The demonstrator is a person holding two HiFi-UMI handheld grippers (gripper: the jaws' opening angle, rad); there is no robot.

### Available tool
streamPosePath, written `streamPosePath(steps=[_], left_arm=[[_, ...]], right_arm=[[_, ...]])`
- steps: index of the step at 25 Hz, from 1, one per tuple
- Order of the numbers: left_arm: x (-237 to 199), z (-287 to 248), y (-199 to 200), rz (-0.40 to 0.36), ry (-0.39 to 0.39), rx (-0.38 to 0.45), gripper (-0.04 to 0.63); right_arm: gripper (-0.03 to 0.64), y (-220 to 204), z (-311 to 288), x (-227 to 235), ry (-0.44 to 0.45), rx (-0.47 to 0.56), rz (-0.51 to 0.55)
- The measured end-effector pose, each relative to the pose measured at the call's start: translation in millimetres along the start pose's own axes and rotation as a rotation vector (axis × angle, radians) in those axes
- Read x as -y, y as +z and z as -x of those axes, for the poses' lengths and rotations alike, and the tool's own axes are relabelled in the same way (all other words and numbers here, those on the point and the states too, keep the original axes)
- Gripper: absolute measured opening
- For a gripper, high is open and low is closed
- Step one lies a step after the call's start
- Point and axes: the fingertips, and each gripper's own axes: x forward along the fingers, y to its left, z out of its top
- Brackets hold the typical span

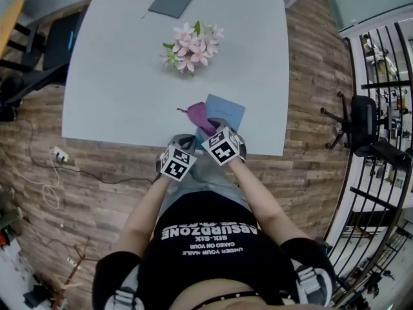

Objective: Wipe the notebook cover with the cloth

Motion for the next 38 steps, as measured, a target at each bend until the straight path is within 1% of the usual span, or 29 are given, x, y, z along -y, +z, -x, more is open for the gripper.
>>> streamPosePath(steps=[4, 8, 10, 17, 22, 31, 38], left_arm=[[0.5, 0.3, -0.8, -0.004, 0.001, -0.007, 0.015], [-0.2, 0.3, 1.2, -0.005, 0.001, -0.001, 0.015], [-0.2, 0.2, 0.3, -0.004, 0.002, -0.008, 0.015], [0.6, -0.3, -0.6, -0.002, 0.003, -0.022, 0.015], [0.7, 0.0, -0.4, -0.026, 0.019, -0.02, 0.015], [0.2, -0.8, -0.8, -0.028, 0.027, -0.02, 0.015], [-0.5, -1.0, -1.5, -0.011, 0.032, -0.018, 0.015]], right_arm=[[0.14, -0.6, 0.6, -4.6, 0.009, 0.003, 0.001], [0.14, -0.1, 0.7, -5.7, 0.017, 0.001, 0.043], [0.14, -0.9, 0.4, -3.8, 0.031, 0.003, 0.044], [0.141, -3.9, 1.4, 9.2, 0.081, 0.015, -0.019], [0.143, -3.7, 3.0, 14.1, 0.127, 0.032, -0.043], [0.144, -8.8, 8.7, 38.1, 0.118, 0.058, -0.106], [0.144, -13.5, 12.0, 50.0, 0.123, 0.057, -0.132]])
